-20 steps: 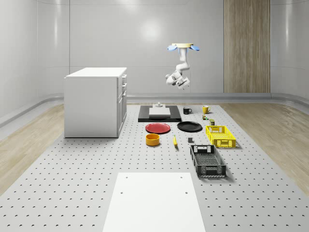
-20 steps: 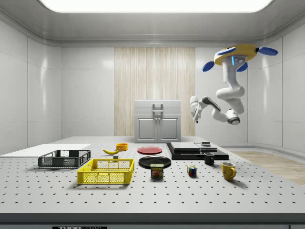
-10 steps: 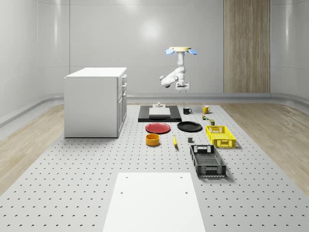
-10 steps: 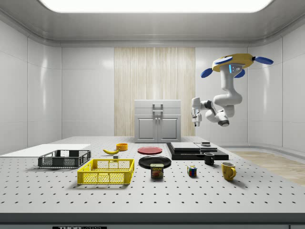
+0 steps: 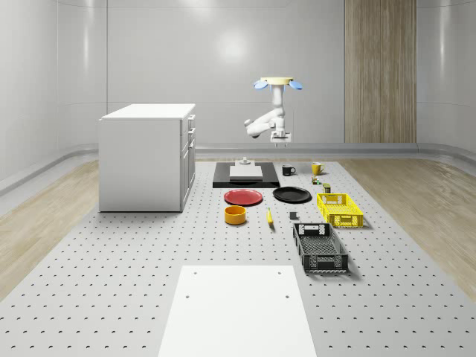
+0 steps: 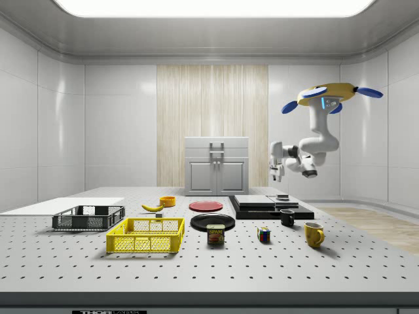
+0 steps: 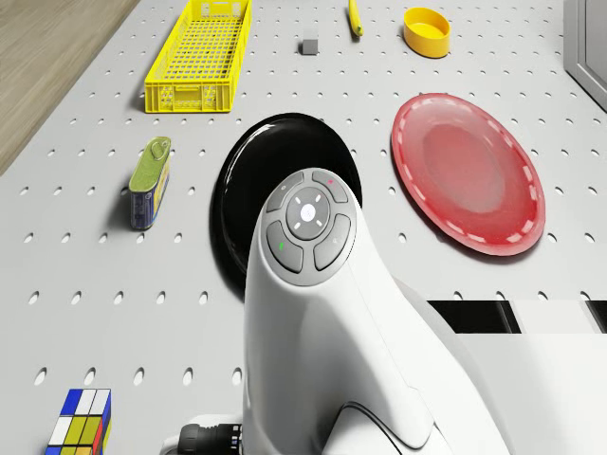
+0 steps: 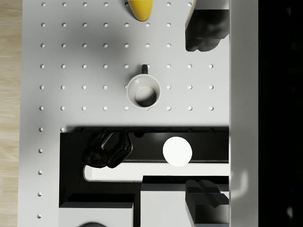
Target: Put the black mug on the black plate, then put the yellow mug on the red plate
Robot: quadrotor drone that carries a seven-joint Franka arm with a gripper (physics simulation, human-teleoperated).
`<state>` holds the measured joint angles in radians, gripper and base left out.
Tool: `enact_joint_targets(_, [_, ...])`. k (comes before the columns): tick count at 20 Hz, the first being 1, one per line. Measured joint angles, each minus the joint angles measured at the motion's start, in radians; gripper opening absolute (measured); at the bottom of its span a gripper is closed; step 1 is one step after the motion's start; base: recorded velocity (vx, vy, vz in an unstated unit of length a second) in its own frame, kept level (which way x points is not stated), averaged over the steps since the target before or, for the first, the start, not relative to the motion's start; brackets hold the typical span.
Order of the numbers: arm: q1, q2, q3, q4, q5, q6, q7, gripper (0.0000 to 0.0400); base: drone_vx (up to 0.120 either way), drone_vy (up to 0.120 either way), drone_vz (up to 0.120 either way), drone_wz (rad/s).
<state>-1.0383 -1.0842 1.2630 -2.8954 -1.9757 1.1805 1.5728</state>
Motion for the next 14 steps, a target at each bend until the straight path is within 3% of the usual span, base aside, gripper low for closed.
enact_joint_targets(9, [-0.026, -0.049, 0.020, 0.003, 0.023, 0.037, 0.022, 0.0400, -0.120, 0.000, -0.120, 0.000])
enact_joint_targets(14, [-0.036, -0.075, 0.029, 0.005, 0.036, 0.060, 0.032, 0.0400, -0.016, 0.088, -0.120, 0.000])
